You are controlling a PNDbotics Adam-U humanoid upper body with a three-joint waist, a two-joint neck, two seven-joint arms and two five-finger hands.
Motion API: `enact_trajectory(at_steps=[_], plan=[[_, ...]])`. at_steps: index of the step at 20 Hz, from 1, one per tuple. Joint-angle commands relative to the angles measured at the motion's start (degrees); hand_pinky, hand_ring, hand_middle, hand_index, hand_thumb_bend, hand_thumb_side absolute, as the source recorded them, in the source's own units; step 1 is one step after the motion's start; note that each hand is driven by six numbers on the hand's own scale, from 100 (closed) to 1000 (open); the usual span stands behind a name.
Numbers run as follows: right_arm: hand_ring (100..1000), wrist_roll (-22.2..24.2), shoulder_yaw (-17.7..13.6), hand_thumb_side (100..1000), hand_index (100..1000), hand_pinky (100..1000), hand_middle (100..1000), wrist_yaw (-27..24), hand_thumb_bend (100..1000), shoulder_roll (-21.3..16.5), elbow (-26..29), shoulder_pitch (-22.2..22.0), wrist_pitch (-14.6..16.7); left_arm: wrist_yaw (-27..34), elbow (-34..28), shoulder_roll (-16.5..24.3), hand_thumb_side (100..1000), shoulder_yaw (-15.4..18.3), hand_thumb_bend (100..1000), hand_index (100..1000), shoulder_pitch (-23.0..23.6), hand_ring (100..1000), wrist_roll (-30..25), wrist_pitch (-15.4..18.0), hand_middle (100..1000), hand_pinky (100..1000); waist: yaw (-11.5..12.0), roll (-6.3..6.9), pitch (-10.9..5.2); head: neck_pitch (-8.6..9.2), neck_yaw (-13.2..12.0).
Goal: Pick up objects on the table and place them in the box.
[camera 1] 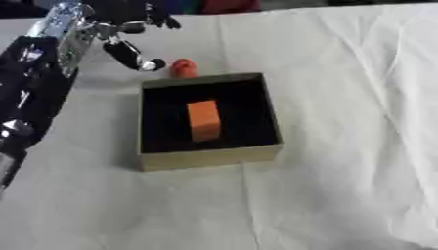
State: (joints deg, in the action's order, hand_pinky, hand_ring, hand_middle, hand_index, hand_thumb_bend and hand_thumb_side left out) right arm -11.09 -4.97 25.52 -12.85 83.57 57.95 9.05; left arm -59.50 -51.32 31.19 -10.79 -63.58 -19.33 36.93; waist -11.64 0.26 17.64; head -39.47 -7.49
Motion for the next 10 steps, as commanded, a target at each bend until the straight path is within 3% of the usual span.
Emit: enact_trajectory(at_steps=[1,10], plan=[[771,0.1,-0.6,1000,777,817,693,-0.6,100,-0.3,1.6,0.9,-0.2,0.8,-0.3,0.4,425,-0.1,288,929,-1.6,772,-1.0,0.2,796,765,-0.2,0.05,-1.05,0.84,-0.2],[771,0.3,-0.9,1000,778,818,689,-1.1,100,0.1,2.2,1.2,-0.3,0.1,0.8,0.1,435,0.0,277,914,-1.4,773,-3.1,0.3,807,760,-1.3,0.49,-0.09,1.53,-0.7]])
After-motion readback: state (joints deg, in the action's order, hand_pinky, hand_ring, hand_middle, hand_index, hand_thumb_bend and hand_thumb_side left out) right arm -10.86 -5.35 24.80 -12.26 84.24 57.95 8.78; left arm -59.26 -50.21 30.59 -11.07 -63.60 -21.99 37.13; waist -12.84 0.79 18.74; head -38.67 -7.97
